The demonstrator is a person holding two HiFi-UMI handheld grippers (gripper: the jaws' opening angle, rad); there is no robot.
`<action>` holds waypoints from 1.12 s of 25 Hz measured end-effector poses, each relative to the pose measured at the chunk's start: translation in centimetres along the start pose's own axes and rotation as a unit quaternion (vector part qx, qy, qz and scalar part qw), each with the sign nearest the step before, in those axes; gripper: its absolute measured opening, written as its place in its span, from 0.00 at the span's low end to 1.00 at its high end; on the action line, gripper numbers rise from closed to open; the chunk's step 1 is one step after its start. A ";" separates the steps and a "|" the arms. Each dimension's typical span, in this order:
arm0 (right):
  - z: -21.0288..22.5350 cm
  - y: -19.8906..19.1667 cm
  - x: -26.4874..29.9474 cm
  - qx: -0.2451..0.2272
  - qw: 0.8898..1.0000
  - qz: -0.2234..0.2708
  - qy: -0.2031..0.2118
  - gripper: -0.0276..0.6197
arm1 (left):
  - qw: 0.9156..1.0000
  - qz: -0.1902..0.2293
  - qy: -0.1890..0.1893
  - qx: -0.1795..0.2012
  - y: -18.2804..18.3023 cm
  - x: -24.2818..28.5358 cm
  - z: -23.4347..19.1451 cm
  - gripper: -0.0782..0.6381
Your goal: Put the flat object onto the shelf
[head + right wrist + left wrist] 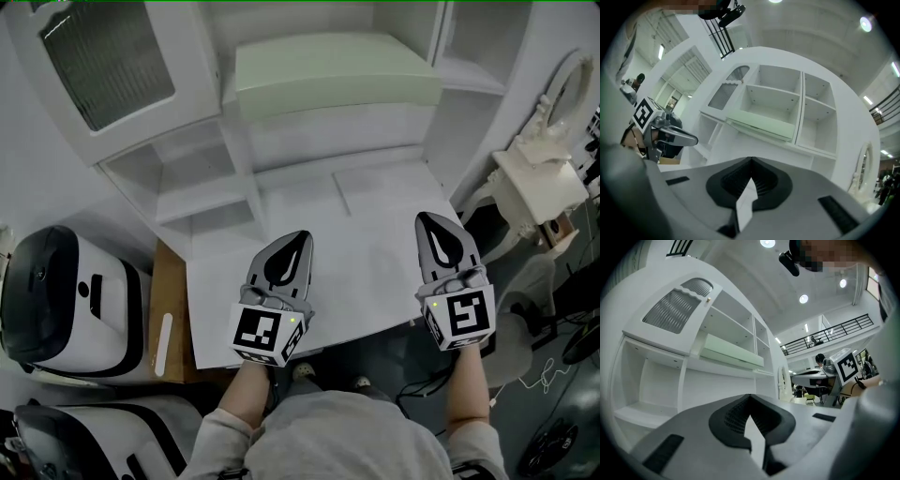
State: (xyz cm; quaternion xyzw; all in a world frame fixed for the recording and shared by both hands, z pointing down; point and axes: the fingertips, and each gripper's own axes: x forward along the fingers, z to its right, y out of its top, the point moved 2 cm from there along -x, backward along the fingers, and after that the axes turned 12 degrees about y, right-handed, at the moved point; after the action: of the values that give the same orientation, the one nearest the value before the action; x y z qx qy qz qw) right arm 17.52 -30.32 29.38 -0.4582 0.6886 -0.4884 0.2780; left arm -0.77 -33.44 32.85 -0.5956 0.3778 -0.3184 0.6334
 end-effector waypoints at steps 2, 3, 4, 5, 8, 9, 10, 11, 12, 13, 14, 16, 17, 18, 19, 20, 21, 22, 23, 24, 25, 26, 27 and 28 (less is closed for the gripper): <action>-0.3 -0.8 -0.8 0.017 1.000 0.002 0.004 0.06 | 1.000 0.000 0.002 0.000 0.0 -0.2 0.7 0.13; -0.4 -1.2 -1.2 0.023 1.000 0.003 0.007 0.06 | 1.000 0.000 0.004 0.001 0.0 -0.4 1.0 0.13; -0.6 -1.6 -1.6 0.029 1.000 0.004 0.009 0.06 | 1.000 0.000 0.006 0.001 -0.1 -0.6 1.3 0.13; -0.8 -2.0 -1.9 0.034 0.999 0.004 0.011 0.06 | 1.000 0.000 0.008 0.001 -0.1 -0.8 1.5 0.13; -1.3 -3.4 -2.9 0.058 0.998 0.006 0.015 0.06 | 1.000 -0.002 0.016 -0.001 -0.3 -1.4 2.3 0.13; -1.5 -3.8 -3.2 0.067 0.998 0.007 0.017 0.06 | 1.000 -0.003 0.019 -0.001 -0.4 -1.7 2.6 0.13; -1.6 -4.1 -3.5 0.075 0.997 0.008 0.019 0.06 | 1.000 -0.005 0.022 -0.001 -0.6 -1.9 2.8 0.13; -1.8 -4.5 -3.7 0.081 0.996 0.008 0.022 0.06 | 1.000 -0.007 0.025 -0.001 -0.7 -2.0 3.0 0.13; -1.9 -4.8 -4.0 0.087 0.996 0.008 0.024 0.06 | 1.000 -0.009 0.027 -0.002 -0.8 -2.2 3.2 0.13; -2.0 -5.2 -4.3 0.094 0.995 0.007 0.025 0.06 | 1.000 -0.010 0.029 -0.003 -1.0 -2.4 3.4 0.13; -2.1 -5.5 -4.6 0.100 0.995 0.006 0.024 0.06 | 0.999 -0.011 0.031 -0.004 -1.1 -2.6 3.6 0.13; -2.1 -6.0 -5.2 0.106 0.994 0.003 0.022 0.06 | 0.999 -0.013 0.033 -0.003 -1.2 -2.9 4.0 0.13; -2.1 -6.2 -5.4 0.107 0.994 0.003 0.022 0.06 | 0.999 -0.014 0.034 -0.003 -1.2 -3.0 4.2 0.13; -2.0 -6.3 -5.6 0.107 0.994 0.002 0.022 0.06 | 0.999 -0.014 0.035 -0.003 -1.2 -3.1 4.4 0.13; -1.9 -6.4 -5.7 0.107 0.994 0.002 0.022 0.06 | 0.999 -0.013 0.035 -0.003 -1.2 -3.1 4.6 0.13; -1.8 -6.4 -5.9 0.107 0.994 0.003 0.022 0.06 | 0.999 -0.013 0.035 -0.003 -1.2 -3.1 4.8 0.13; -1.8 -6.5 -6.0 0.108 0.994 0.004 0.022 0.06 | 0.999 -0.013 0.036 -0.003 -1.2 -3.2 4.9 0.13; -1.7 -6.5 -6.1 0.109 0.994 0.006 0.023 0.06 | 0.999 -0.013 0.037 -0.002 -1.2 -3.2 5.1 0.13; -1.7 -6.5 -6.2 0.112 0.993 0.009 0.024 0.06 | 0.999 -0.013 0.037 -0.001 -1.2 -3.3 5.2 0.13; -1.7 -6.4 -6.3 0.115 0.993 0.011 0.025 0.06 | 0.999 -0.014 0.037 -0.001 -1.2 -3.4 5.2 0.13; -1.7 -6.4 -6.4 0.117 0.993 0.013 0.026 0.06 | 0.999 -0.014 0.038 0.000 -1.2 -3.5 5.3 0.13; -1.7 -6.3 -6.4 0.118 0.992 0.015 0.029 0.06 | 0.999 -0.014 0.039 0.000 -1.2 -3.5 5.4 0.13; -1.8 -6.2 -6.4 0.118 0.992 0.016 0.032 0.06 | 0.999 -0.014 0.040 0.001 -1.2 -3.6 5.4 0.13; -1.8 -6.1 -6.4 0.118 0.992 0.016 0.035 0.06 | 0.999 -0.013 0.041 0.002 -1.1 -3.6 5.4 0.13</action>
State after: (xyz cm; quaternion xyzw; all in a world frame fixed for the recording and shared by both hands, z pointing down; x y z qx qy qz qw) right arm 20.94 -24.42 35.34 -0.3936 0.6430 -0.5773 0.3137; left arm 2.06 -27.65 34.37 -0.5861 0.3947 -0.3515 0.6141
